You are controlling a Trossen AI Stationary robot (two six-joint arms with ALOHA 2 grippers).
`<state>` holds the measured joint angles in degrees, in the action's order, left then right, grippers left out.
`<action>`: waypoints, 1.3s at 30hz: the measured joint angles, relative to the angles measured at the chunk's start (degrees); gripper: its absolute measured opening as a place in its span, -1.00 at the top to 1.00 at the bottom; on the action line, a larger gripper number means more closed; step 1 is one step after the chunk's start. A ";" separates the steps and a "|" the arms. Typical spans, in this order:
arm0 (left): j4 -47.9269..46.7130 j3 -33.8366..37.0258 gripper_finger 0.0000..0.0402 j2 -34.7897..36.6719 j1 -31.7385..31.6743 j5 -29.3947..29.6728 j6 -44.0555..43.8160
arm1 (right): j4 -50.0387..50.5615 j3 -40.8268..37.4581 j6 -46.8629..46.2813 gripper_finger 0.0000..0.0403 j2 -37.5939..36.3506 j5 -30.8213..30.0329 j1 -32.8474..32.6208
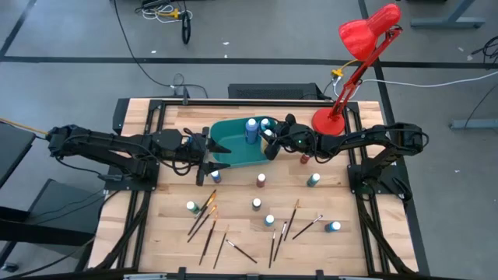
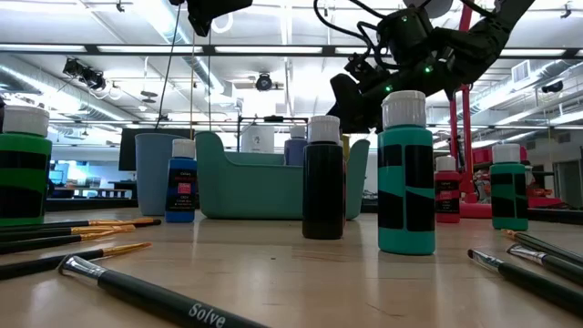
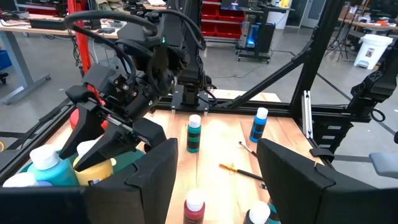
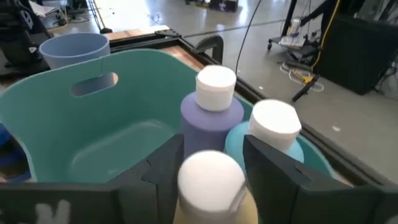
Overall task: Pick & Place Paint Supplies
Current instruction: Put the large yellow paint bottle into the green bin, then put the small dark blue paint bottle into the green bin
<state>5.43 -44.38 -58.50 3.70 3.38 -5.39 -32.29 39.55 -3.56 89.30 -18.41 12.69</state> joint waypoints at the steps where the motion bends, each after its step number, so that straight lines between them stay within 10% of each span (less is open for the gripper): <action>1: 0.00 0.00 -0.15 0.00 0.00 0.00 0.00 | -0.45 0.00 0.48 0.15 0.00 -0.02 0.00; 21: -18.65 -0.07 -0.15 0.00 0.29 -8.49 -4.51 | -1.21 -0.02 1.08 0.18 -13.00 10.22 -4.83; 39: -33.90 5.27 -0.15 -0.02 6.10 6.89 -16.96 | -1.08 -0.04 1.51 0.18 -14.25 13.35 -6.38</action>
<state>-28.47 -39.11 -58.52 9.81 10.27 -22.34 -33.36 39.51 -2.04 75.05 -5.06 6.31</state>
